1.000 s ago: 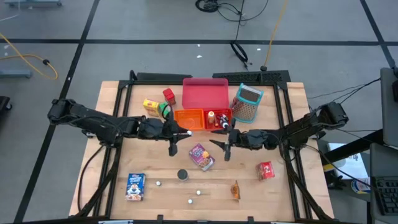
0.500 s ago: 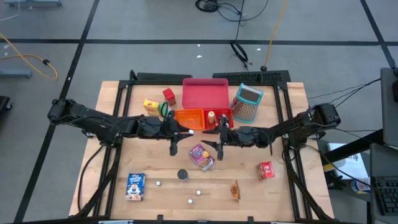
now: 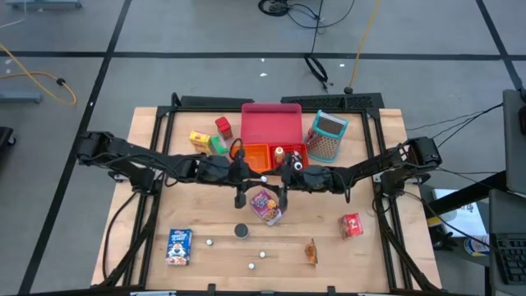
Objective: Pick & Place Kitchen Items
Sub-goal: Put the orange food coloring bottle into the red bin
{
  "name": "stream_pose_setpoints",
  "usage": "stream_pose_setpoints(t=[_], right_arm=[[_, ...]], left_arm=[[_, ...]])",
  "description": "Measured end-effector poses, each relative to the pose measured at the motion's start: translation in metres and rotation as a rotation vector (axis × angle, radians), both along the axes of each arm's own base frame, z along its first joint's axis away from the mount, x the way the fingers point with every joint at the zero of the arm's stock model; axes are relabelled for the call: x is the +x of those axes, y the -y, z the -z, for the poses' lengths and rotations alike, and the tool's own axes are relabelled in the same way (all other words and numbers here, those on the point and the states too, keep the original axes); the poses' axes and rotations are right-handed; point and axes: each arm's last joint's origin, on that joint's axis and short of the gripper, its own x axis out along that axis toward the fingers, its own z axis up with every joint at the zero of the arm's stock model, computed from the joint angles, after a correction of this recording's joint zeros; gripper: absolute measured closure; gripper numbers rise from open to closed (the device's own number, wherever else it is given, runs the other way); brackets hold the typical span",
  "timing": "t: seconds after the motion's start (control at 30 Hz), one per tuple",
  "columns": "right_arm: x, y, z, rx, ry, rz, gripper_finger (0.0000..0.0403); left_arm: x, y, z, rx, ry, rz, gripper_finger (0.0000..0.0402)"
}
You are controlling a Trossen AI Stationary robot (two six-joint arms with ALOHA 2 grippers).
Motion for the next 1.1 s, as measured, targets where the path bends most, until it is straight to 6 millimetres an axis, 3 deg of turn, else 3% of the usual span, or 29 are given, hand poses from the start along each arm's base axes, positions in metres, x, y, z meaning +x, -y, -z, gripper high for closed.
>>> stream_pose_setpoints(t=[0.43, 0.77, 1.1], right_arm=[[0.0, 0.0, 0.001, -0.02, -0.01, -0.007, 0.0349], [0.0, 0.004, 0.001, -0.024, -0.007, 0.014, 0.035], [-0.001, 0.015, 0.005, -0.021, -0.04, 0.096, 0.0351]], left_arm=[[0.006, 0.0, -0.002, 0.027, -0.064, 0.007, 0.035], [0.004, -0.001, -0.004, 0.051, -0.06, -0.03, 0.0347], [-0.009, -0.005, -0.01, 0.115, -0.109, -0.105, 0.0274]])
